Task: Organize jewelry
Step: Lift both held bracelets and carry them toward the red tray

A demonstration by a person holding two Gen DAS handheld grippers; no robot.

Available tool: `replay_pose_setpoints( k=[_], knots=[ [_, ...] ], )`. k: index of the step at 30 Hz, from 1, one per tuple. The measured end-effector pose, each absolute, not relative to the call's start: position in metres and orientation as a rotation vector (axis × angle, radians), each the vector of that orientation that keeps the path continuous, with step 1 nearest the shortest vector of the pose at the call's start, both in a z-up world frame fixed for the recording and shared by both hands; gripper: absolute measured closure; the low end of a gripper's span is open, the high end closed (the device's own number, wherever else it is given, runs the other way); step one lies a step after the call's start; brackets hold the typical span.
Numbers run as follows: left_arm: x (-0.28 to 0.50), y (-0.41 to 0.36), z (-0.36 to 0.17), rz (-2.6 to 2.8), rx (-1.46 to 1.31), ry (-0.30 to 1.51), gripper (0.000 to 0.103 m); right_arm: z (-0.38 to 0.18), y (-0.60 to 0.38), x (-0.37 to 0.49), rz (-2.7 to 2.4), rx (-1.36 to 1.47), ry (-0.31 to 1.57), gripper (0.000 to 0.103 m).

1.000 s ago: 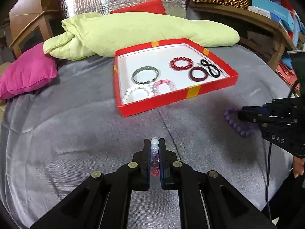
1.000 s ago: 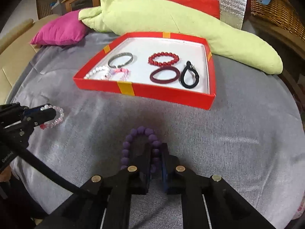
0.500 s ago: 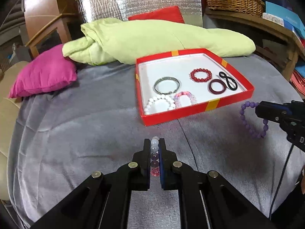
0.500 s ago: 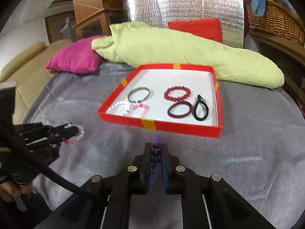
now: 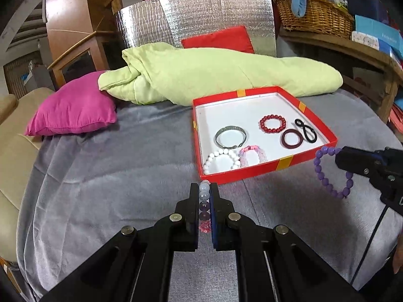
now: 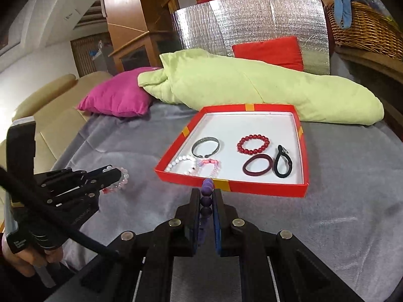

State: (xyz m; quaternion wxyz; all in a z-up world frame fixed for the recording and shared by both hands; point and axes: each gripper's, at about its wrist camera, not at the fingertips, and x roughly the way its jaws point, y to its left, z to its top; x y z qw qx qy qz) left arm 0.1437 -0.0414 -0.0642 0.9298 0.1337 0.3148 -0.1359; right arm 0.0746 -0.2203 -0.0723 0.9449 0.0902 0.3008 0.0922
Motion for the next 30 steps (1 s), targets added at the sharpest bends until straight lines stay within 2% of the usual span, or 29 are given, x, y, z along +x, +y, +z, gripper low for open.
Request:
replay_pose_setpoints(
  k=[30],
  knots=[
    [0.144, 0.027, -0.041, -0.145, 0.179, 0.579, 0.095, -0.063, -0.164, 0.087, 0.309, 0.175, 0.595, 0.093]
  ],
)
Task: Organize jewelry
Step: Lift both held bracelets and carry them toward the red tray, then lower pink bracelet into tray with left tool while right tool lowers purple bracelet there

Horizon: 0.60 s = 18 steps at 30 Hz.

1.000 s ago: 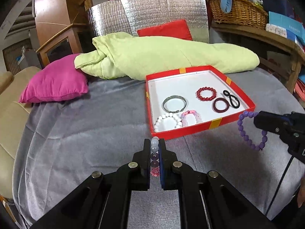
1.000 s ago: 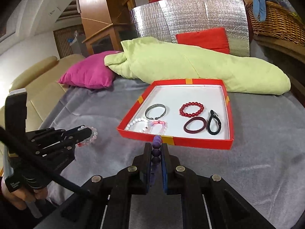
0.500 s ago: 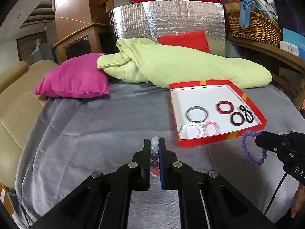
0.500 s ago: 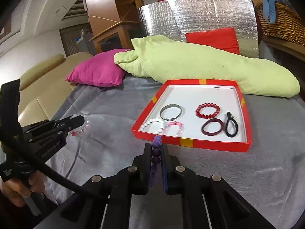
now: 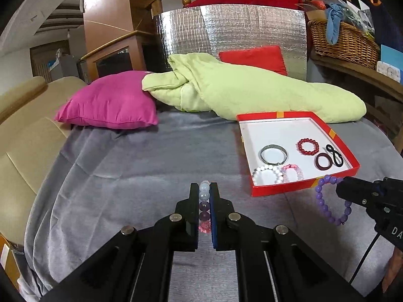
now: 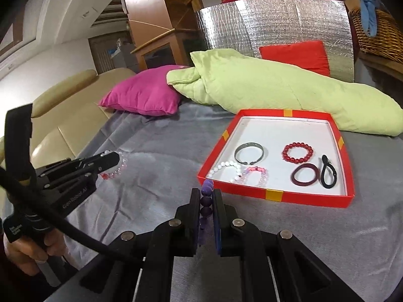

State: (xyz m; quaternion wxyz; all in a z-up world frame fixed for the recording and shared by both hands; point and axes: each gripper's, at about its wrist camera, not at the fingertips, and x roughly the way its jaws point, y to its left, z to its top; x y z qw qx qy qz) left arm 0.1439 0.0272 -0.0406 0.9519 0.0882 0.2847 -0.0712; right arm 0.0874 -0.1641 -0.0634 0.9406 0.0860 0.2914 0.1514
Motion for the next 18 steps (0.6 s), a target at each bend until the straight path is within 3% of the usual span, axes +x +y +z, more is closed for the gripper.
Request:
replay_pose_setpoints(
  k=[18],
  knots=[
    [0.158, 0.007, -0.031, -0.316, 0.084, 0.509, 0.095, -0.041, -0.235, 0.111, 0.241, 0.337, 0.523, 0.093]
  ],
)
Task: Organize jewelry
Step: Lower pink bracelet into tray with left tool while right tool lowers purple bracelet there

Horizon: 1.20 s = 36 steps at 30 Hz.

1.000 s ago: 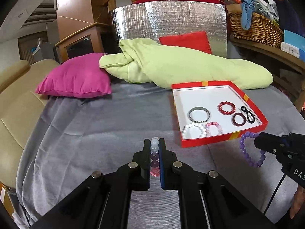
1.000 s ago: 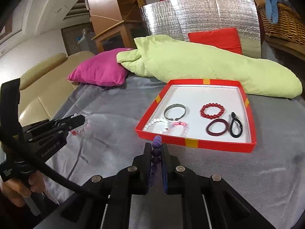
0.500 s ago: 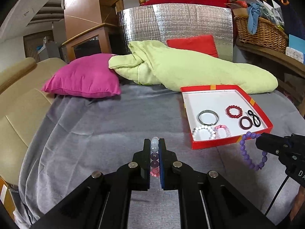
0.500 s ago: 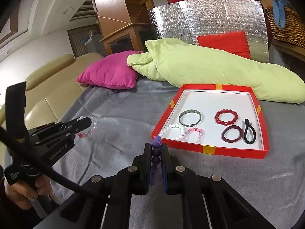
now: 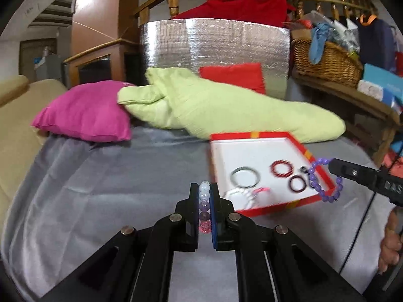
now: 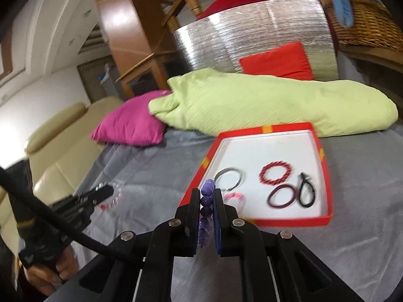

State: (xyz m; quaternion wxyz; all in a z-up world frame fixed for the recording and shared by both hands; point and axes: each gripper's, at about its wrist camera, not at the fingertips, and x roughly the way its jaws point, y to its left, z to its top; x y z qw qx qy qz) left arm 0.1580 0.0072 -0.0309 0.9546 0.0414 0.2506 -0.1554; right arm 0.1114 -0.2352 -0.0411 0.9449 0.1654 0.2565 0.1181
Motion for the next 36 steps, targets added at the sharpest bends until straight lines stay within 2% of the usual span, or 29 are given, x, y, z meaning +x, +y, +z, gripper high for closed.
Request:
replay_pose_setpoints(
  k=[14, 36],
  knots=[
    [0.214, -0.030, -0.043, -0.559, -0.098, 0.571, 0.095, -0.049, -0.290, 0.171, 0.167, 0.441, 0.555, 0.093],
    [0.288, -0.108, -0.077, -0.726, -0.040, 0.715, 0.095, -0.092, -0.349, 0.268, 0.095, 0.622, 0.661, 0.093]
  ],
)
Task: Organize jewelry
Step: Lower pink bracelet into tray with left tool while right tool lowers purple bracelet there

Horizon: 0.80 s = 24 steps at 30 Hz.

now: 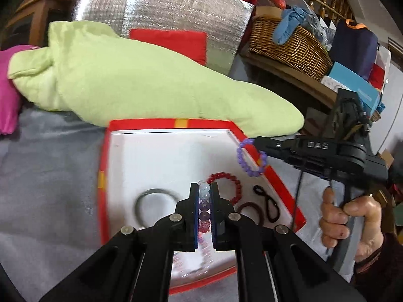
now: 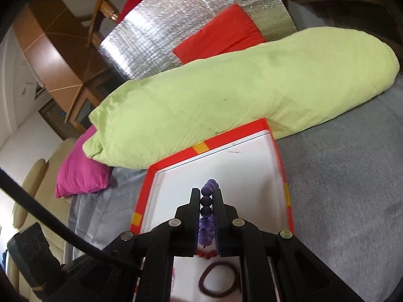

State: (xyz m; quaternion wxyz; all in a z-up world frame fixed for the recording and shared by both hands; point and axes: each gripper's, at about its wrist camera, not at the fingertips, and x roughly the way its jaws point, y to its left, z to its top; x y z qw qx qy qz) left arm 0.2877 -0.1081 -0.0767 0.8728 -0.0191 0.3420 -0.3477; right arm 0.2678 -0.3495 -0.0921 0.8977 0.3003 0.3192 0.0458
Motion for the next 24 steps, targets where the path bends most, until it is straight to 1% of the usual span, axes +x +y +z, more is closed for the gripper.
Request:
replay_pose_setpoints(
  k=[9, 17, 24],
  knots=[
    [0.300, -0.136, -0.088, -0.753, -0.035, 0.785, 0.095, -0.101, -0.373, 0.284, 0.059, 0.694, 0.661, 0.093],
    [0.304, -0.139, -0.102, -0.766, -0.061, 0.863, 0.095, -0.105, -0.381, 0.298, 0.042, 0.727, 0.657, 0.093],
    [0.303, -0.145, -0.110, -0.778, -0.056, 0.906, 0.095, -0.114, -0.382, 0.306, 0.043, 0.745, 0.690, 0.093]
  ],
)
